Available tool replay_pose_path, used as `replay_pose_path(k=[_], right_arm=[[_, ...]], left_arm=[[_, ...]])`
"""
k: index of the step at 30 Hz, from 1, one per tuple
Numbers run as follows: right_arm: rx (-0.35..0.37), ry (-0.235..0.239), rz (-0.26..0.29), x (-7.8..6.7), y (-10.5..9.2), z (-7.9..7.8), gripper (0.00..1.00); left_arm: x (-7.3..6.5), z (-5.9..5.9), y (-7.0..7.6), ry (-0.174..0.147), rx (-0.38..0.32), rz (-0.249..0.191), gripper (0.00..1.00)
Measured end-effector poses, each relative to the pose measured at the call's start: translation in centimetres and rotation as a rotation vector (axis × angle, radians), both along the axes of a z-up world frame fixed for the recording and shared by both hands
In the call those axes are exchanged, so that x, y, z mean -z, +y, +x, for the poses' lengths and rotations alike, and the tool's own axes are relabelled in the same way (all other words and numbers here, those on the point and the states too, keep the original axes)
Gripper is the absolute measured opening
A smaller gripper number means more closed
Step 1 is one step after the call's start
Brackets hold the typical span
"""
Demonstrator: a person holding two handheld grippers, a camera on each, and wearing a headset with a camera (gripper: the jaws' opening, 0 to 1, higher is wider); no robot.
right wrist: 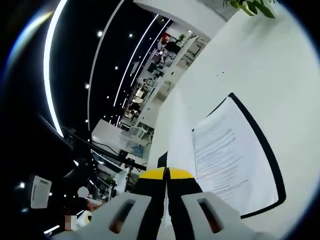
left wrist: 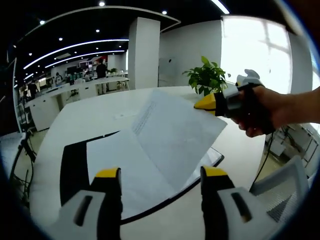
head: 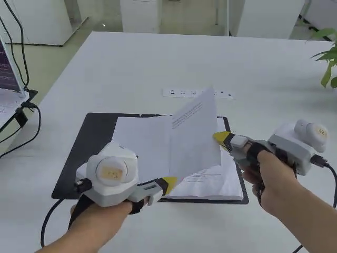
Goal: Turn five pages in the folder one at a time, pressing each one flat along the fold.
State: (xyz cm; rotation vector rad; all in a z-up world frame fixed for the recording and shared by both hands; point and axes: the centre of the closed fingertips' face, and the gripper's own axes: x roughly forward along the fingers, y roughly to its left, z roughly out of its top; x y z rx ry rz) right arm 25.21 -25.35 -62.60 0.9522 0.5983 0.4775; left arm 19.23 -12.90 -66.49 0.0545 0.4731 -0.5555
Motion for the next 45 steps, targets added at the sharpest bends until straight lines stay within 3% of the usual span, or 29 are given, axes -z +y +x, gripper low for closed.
replay_pose_path(k=[6,11,18,20,22,31,45], right_arm=[[-0.035,-0.018,0.002,-0.8,3.5,0.6,0.00],[-0.079,-0.029,-0.016,-0.7,6.7,0.9,0.00],[-0.123,-0.015,-0.056,0.6,10.8,1.1,0.00],[-0.143,-0.017,-0.095,1.3,11.6,1.1,0.00],[-0.149,-0.008,-0.091,1.7,12.8,1.1,0.00],[-0.218,0.021,-0.181,4.8,16.9,1.2,0.00],[-0.312,0.100,-0.293,11.2,21.0,1.7,0.00]], left_arm=[[-1.0,-0.4,3.5,-0.025,-0.034,-0.016,0.63],[-1.0,-0.9,6.1,-0.025,-0.066,-0.025,0.62],[-1.5,-1.5,9.3,-0.044,-0.113,-0.046,0.63],[-1.4,-1.6,10.0,-0.044,-0.124,-0.050,0.63],[-1.3,-1.8,10.7,-0.042,-0.134,-0.046,0.63],[-1.3,-2.5,12.6,-0.038,-0.164,-0.054,0.63],[0.3,-3.5,13.1,0.013,-0.162,-0.054,0.62]])
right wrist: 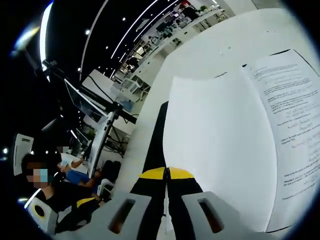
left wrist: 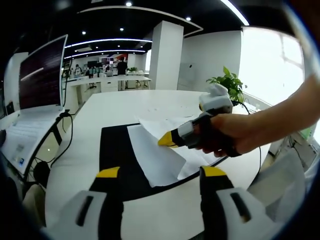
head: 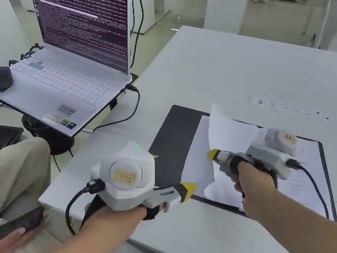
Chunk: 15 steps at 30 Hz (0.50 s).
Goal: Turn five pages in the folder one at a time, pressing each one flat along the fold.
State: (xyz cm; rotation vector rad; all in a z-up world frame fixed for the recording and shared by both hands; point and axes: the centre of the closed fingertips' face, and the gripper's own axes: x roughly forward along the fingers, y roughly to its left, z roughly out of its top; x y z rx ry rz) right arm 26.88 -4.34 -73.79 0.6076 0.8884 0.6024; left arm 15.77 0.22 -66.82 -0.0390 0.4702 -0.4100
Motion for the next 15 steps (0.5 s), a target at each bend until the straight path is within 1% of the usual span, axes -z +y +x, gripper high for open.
replay_pose_path(k=[1,5,7,8,10,15], right_arm=[[-0.009,0.004,-0.011,0.3,0.3,-0.2,0.00],[-0.024,0.025,-0.018,1.2,1.4,-0.2,0.00],[-0.032,0.029,-0.017,1.5,2.0,-0.1,0.00],[-0.038,0.026,-0.031,1.8,2.2,-0.1,0.00],[-0.049,0.026,-0.037,2.2,2.7,-0.2,0.00],[-0.047,0.058,-0.041,3.5,3.1,-0.2,0.00]], left_arm=[[0.0,0.0,-0.1,-0.001,0.004,-0.001,0.62],[0.2,0.2,-0.4,0.004,0.013,0.004,0.62],[0.4,0.3,-0.6,0.015,0.021,0.005,0.61],[0.5,0.5,-0.6,0.016,0.021,0.002,0.61],[0.7,0.7,-0.7,0.022,0.027,0.011,0.61],[0.9,1.0,-1.0,0.024,0.038,0.018,0.61]])
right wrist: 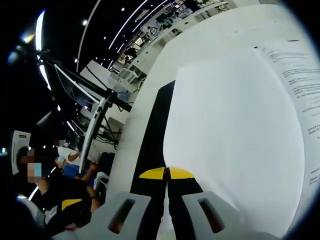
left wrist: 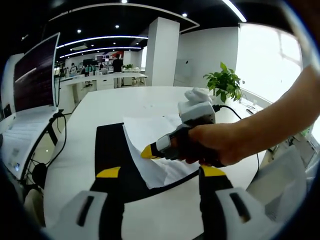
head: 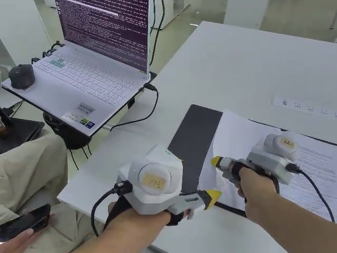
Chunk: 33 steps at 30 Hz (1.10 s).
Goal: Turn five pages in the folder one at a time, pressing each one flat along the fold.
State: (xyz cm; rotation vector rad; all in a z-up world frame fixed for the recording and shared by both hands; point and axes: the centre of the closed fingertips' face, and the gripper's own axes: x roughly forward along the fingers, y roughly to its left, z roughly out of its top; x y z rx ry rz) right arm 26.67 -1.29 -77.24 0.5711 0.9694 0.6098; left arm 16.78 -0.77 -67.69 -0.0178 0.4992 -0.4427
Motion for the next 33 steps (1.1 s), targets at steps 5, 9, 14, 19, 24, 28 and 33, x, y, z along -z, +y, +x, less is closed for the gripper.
replay_pose_path(k=[5,9,14,19,24,28,33], right_arm=[[-0.009,0.001,-0.007,0.8,0.3,-0.2,0.00],[0.006,0.019,0.017,1.0,0.3,-0.2,0.00],[-0.006,0.021,0.025,1.2,0.3,-0.4,0.01],[-0.019,0.024,0.069,0.9,0.4,-0.7,0.05],[-0.035,0.035,0.118,0.4,0.6,-1.0,0.06],[-0.035,0.023,0.160,-0.9,0.2,-1.0,0.07],[-0.068,-0.001,0.216,-2.6,-1.1,-0.8,0.09]], left_arm=[[0.6,0.1,0.1,0.016,0.000,0.000,0.60],[1.1,0.2,0.0,0.032,0.003,0.005,0.60],[1.7,0.4,-0.3,0.051,0.013,0.005,0.60],[2.1,0.7,-0.9,0.063,0.026,0.011,0.60],[2.7,1.1,-1.7,0.089,0.040,0.014,0.60],[3.4,1.6,-2.5,0.103,0.062,0.020,0.58],[4.7,2.9,-3.8,0.119,0.079,0.034,0.57]])
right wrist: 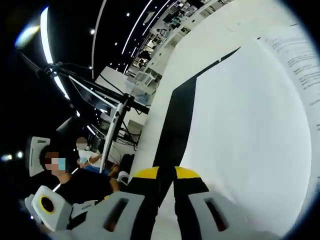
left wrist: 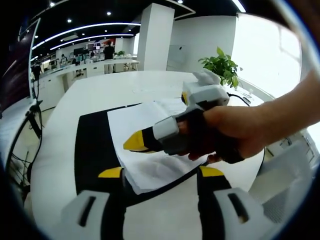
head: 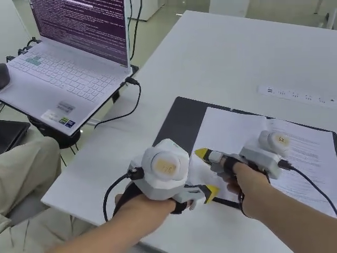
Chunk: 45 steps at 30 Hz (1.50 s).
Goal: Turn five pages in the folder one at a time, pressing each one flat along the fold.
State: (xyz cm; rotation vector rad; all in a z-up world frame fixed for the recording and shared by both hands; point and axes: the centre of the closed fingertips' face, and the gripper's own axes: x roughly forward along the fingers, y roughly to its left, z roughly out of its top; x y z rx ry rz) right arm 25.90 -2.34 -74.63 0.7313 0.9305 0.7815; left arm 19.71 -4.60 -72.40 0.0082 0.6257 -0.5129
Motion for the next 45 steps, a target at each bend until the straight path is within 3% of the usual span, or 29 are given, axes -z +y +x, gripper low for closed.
replay_pose_path(k=[4,10,14,16,17,19,21,22,23,24,26,33,45], right_arm=[[0.012,-0.026,0.011,-0.8,-2.2,0.5,0.10],[0.055,-0.034,0.001,-0.6,-6.0,1.2,0.10],[0.083,-0.032,-0.013,-0.1,-7.9,1.8,0.09],[0.093,-0.035,-0.023,0.1,-8.6,2.0,0.10],[0.099,-0.030,-0.026,0.4,-9.1,2.1,0.10],[0.109,-0.029,-0.032,0.5,-9.8,2.2,0.10],[0.115,-0.027,-0.034,0.6,-10.2,2.3,0.09],[0.118,-0.028,-0.033,0.6,-10.3,2.3,0.10],[0.121,-0.029,-0.037,0.6,-10.5,2.4,0.10],[0.121,-0.030,-0.036,0.6,-10.6,2.5,0.09],[0.126,-0.029,-0.033,0.7,-10.8,2.7,0.10],[0.124,-0.027,-0.034,1.2,-11.0,3.2,0.09],[0.154,-0.006,-0.051,2.7,-12.5,5.5,0.04]], left_arm=[[1.4,1.1,-1.0,0.006,0.013,0.019,0.53],[3.1,2.2,-1.7,0.025,-0.008,0.023,0.49],[4.5,2.6,-1.2,0.035,-0.040,0.060,0.46],[4.9,2.8,-0.9,0.022,-0.056,0.065,0.46],[5.4,2.7,-0.6,0.034,-0.067,0.082,0.45],[5.9,2.5,-0.1,0.028,-0.070,0.110,0.43],[6.5,2.1,0.1,0.053,-0.072,0.114,0.39],[6.2,2.2,0.1,-0.001,-0.056,0.121,0.38],[6.6,1.8,0.3,0.022,-0.068,0.131,0.37],[6.5,2.0,0.3,-0.010,-0.053,0.136,0.36],[6.4,1.9,0.4,-0.020,-0.057,0.124,0.36],[6.4,2.0,0.5,-0.049,-0.056,0.107,0.35],[6.5,2.0,0.4,-0.052,-0.055,0.107,0.35]])
